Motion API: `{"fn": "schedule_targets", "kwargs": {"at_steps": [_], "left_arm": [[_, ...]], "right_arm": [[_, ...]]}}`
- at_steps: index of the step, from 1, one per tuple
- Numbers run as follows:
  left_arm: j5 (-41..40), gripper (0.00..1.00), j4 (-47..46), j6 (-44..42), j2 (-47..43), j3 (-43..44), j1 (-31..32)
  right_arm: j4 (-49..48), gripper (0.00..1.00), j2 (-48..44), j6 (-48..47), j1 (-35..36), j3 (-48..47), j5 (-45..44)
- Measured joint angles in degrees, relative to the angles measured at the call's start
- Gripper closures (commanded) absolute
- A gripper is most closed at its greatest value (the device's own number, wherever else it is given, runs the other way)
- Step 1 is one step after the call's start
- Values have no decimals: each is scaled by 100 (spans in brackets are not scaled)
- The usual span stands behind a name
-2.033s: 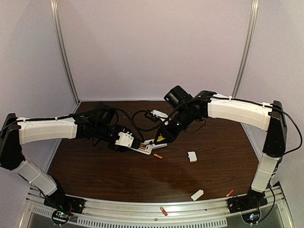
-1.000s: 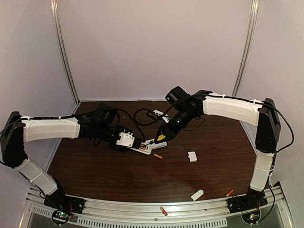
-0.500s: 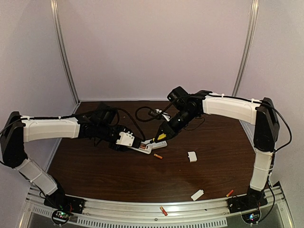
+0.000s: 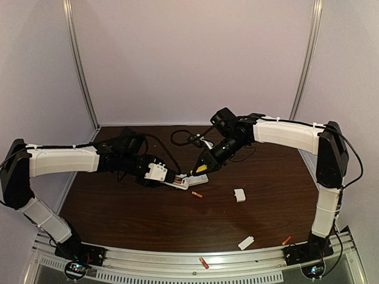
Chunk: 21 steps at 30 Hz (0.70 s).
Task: Unload the batteries from the remote control
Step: Remove the battery from the remote control without the battery cover.
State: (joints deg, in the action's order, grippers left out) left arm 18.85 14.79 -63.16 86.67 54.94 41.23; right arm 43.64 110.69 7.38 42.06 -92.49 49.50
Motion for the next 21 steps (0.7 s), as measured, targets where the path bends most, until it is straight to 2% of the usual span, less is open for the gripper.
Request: {"fn": "schedule_targets", "kwargs": {"at_steps": [21], "left_arm": [[-234, 100, -544, -2, -376, -293, -7]], "right_arm": [[-629, 100, -109, 1067, -7, 101, 240]]}}
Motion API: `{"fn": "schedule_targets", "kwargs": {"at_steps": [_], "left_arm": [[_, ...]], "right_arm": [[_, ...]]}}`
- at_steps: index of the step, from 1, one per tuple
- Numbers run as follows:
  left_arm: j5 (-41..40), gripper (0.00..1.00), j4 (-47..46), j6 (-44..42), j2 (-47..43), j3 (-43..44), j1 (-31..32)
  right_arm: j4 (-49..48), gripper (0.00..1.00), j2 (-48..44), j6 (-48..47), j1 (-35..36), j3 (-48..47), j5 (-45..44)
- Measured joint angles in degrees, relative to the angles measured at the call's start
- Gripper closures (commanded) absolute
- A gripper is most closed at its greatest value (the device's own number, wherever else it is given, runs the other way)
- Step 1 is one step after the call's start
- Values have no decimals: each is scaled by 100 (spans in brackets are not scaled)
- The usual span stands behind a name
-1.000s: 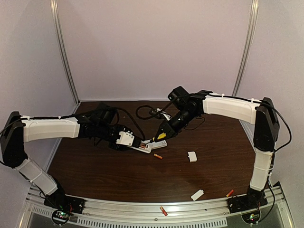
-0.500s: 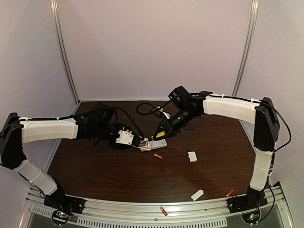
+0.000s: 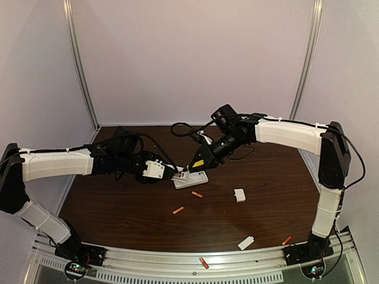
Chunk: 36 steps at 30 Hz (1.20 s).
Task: Unload the batteries from the remote control
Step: Remove the battery from the remote control without the battery cover.
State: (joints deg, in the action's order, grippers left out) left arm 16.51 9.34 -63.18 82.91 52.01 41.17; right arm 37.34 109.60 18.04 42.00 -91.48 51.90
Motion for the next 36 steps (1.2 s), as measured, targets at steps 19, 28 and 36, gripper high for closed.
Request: {"fn": "schedule_targets", "kwargs": {"at_steps": [19, 28, 36], "left_arm": [[-83, 100, -496, 334, -435, -142, 2], [-549, 100, -675, 802, -890, -330, 7], [-706, 100, -656, 1414, -1309, -393, 9]], "right_arm": [[-61, 100, -498, 142, 52, -13, -339], [138, 100, -970, 219, 52, -20, -695], [267, 100, -1523, 348, 52, -20, -1001]]}}
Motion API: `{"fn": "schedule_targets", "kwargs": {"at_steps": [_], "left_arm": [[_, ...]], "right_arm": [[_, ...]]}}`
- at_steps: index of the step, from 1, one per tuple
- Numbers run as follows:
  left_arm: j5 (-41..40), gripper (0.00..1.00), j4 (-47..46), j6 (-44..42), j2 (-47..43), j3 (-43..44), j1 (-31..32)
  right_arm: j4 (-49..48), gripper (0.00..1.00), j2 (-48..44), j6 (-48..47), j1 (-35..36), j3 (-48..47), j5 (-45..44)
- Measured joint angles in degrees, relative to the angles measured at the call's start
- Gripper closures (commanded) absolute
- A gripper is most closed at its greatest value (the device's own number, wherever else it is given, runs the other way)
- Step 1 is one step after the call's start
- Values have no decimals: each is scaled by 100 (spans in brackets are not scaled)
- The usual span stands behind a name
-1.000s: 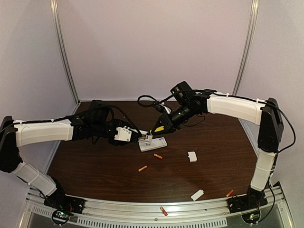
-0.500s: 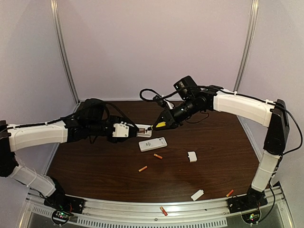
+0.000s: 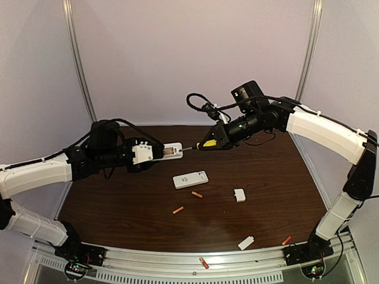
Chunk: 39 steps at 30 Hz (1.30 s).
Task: Unload the batteries from the remote control
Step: Remove the battery from the remote control without the battery cover, then place the remote control without batteries at the center of the board.
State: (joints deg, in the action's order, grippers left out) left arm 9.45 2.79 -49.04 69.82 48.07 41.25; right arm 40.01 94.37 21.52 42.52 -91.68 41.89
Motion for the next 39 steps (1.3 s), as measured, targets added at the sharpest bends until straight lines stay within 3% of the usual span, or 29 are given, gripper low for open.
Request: {"fn": "schedule_targets", "kwargs": {"at_steps": [18, 30, 39], "left_arm": [[-800, 100, 210, 1674, -557, -190, 313], [-1766, 100, 868, 3904, -439, -142, 472], [-2284, 100, 1237, 5810, -442, -177, 481]], "right_arm": [[-216, 100, -903, 420, 0, 511, -1104], [-448, 100, -1504, 592, 0, 1270, -1998], [-772, 100, -2061, 892, 17, 2367, -2739]]}}
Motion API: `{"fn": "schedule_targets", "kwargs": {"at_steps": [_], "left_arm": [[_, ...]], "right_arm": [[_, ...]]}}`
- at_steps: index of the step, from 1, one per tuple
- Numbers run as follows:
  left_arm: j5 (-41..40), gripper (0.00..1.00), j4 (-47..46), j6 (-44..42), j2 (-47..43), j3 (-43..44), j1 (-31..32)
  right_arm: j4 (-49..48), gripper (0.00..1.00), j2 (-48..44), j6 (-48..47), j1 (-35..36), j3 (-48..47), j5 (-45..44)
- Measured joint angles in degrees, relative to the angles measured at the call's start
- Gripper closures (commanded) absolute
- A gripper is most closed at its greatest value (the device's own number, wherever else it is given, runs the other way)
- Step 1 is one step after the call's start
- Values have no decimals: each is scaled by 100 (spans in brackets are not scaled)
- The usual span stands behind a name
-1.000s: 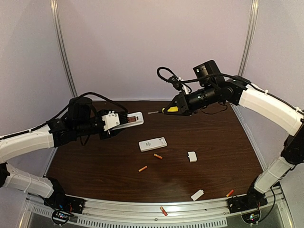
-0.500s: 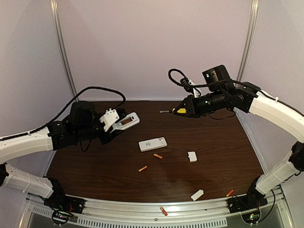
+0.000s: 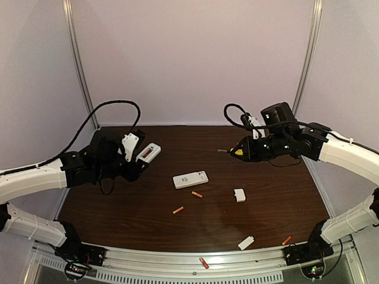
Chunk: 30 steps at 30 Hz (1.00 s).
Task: Unload the batteries from the remote control
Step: Place the remote control without batteries at the center of the board.
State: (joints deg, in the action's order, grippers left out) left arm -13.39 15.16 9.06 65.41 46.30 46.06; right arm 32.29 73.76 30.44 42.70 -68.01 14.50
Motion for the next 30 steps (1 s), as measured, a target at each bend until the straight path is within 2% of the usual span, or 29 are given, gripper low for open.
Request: {"fn": "schedule_targets", "kwargs": {"at_steps": [14, 23, 30], "left_arm": [[-160, 100, 92, 2155, 50, -1097, 2], [-295, 100, 70, 2739, 262, -1469, 2], [-306, 100, -48, 3169, 616, -1733, 2]], "right_arm": [[-446, 100, -726, 708, 133, 1672, -1106], [-885, 100, -767, 1257, 313, 2288, -1683], [-1421, 100, -356, 1499, 505, 2468, -1897]]}}
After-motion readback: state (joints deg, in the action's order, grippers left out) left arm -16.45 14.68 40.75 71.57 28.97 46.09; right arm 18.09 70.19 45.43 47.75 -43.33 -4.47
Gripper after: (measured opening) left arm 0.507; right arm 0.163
